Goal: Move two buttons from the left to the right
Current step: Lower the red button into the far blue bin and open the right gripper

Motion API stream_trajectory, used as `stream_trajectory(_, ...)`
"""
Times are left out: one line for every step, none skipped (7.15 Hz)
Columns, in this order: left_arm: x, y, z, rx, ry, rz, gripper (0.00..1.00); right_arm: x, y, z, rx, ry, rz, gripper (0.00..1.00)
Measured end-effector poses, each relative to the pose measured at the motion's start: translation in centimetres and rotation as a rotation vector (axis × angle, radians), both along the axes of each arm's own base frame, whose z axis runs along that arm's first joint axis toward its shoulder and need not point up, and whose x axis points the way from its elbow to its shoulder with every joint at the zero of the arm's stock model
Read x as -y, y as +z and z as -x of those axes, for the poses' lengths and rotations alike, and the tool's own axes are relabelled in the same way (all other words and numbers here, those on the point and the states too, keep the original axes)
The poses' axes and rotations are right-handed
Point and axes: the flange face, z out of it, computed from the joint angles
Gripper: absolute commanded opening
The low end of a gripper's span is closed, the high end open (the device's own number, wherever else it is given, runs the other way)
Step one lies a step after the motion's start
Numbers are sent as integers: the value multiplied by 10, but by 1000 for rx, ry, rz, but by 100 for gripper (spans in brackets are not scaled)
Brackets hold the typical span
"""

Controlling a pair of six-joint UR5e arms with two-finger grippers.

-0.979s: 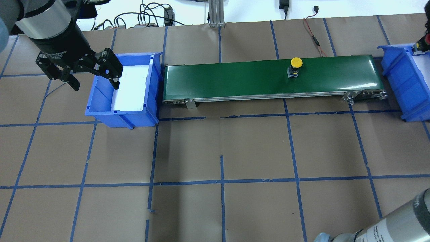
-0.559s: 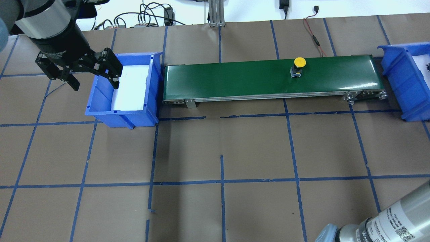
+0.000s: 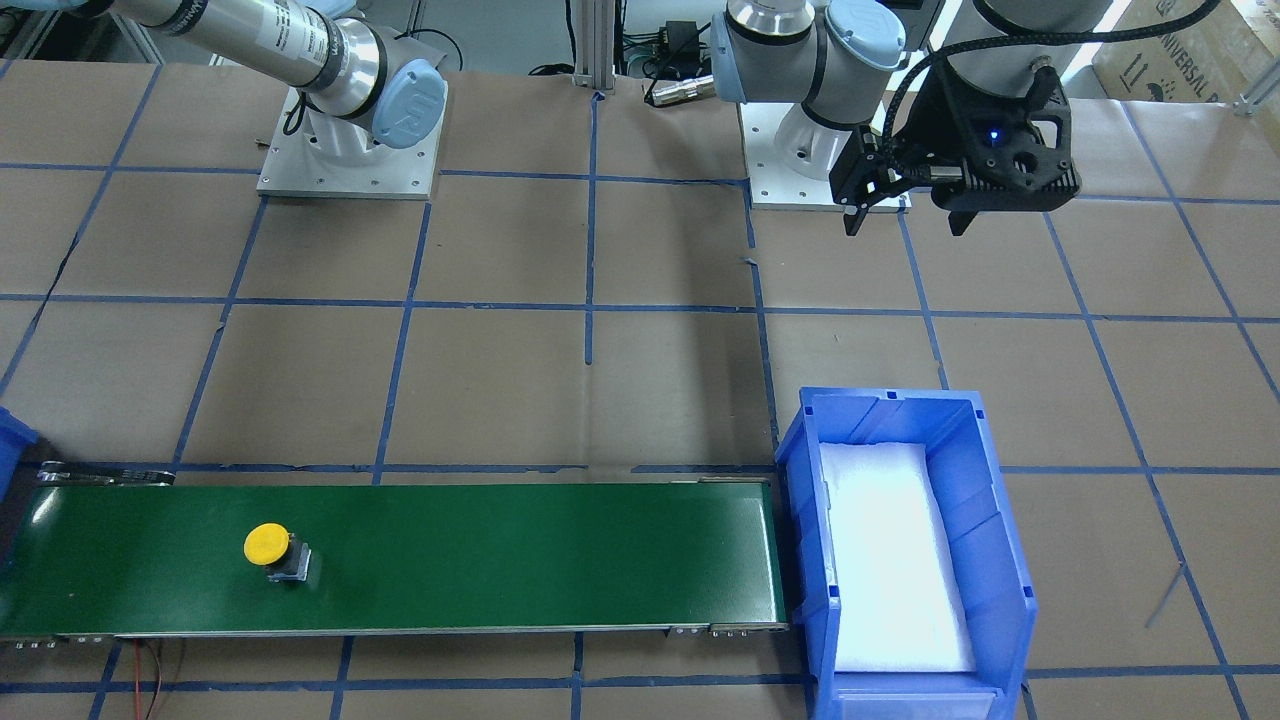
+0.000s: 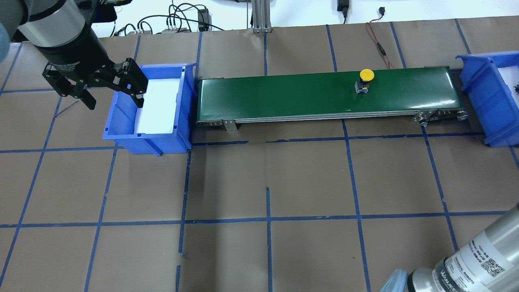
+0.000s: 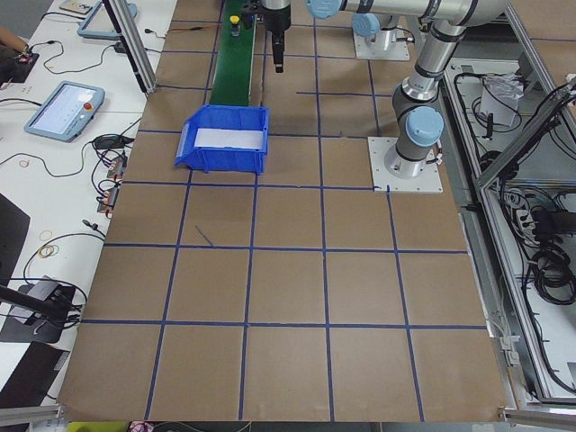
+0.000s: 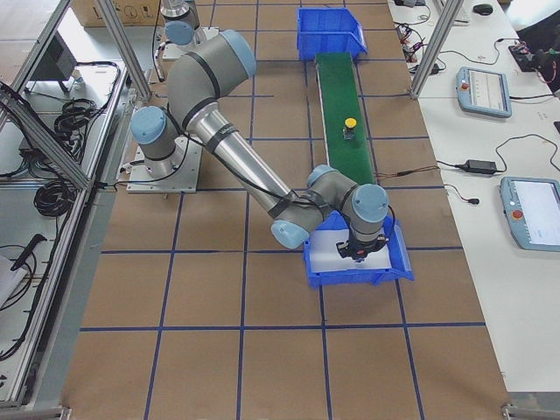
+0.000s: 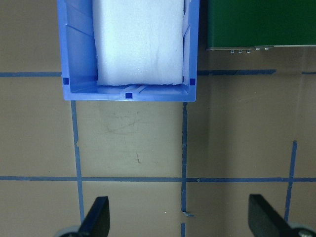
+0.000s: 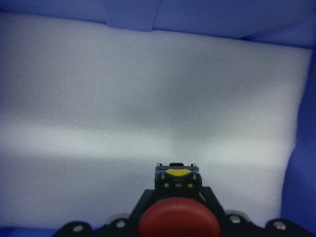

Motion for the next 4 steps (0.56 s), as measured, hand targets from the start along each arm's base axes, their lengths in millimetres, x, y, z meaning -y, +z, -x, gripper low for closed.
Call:
stream_trajectory(0, 0, 0, 0, 0, 0, 100, -4, -4, 1, -18, -15, -28, 23)
stream_trajectory(0, 0, 0, 0, 0, 0, 100, -7, -7, 0, -22, -25, -45, 42)
stream_trajectory(0, 0, 0, 0, -1, 0, 100, -9, -9, -1, -23, -29, -56, 74)
stream_trajectory(0, 0, 0, 0, -2, 0, 100, -11, -12, -2, -19, -30, -62, 79)
